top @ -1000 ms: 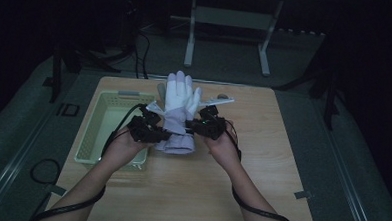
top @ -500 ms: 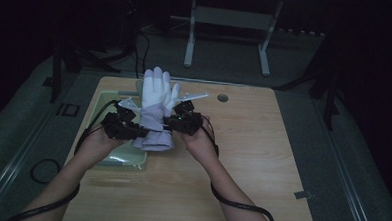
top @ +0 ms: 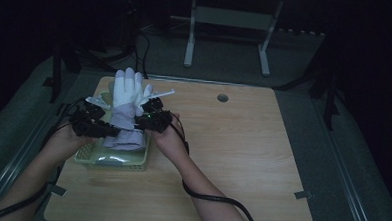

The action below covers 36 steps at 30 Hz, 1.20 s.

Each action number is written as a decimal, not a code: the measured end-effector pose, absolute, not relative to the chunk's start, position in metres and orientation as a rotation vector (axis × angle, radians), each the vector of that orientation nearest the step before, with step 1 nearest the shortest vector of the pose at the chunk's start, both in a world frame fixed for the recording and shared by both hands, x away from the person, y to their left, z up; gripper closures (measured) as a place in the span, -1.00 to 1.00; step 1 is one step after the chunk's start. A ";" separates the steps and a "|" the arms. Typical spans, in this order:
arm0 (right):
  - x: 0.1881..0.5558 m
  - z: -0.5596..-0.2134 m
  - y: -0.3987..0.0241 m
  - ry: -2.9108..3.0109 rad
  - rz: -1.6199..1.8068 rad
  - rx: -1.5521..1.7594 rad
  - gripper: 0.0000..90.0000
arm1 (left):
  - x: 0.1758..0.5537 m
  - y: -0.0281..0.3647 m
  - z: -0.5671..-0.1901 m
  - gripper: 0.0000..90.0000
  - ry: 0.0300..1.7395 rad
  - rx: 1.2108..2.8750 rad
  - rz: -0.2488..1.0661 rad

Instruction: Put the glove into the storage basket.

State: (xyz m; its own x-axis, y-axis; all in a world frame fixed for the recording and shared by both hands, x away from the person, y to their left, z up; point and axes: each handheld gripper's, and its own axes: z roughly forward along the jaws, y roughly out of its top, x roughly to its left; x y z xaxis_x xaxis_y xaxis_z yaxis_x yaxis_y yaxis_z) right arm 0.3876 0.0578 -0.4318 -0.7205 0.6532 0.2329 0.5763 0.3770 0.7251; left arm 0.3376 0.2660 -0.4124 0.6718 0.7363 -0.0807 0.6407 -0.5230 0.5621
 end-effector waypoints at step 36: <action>0.401 -0.499 0.099 2.706 0.849 1.185 0.07 | 0.346 0.280 -0.511 0.10 1.264 2.326 0.107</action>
State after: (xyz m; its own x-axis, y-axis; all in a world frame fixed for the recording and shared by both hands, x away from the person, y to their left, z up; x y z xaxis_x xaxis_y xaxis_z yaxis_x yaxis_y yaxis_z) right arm 0.4007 0.0990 -0.4988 -0.7010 0.6966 0.1530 0.6591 0.5507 0.5122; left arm 0.3462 0.2795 -0.5111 0.5686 0.8071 -0.1588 0.7691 -0.4531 0.4508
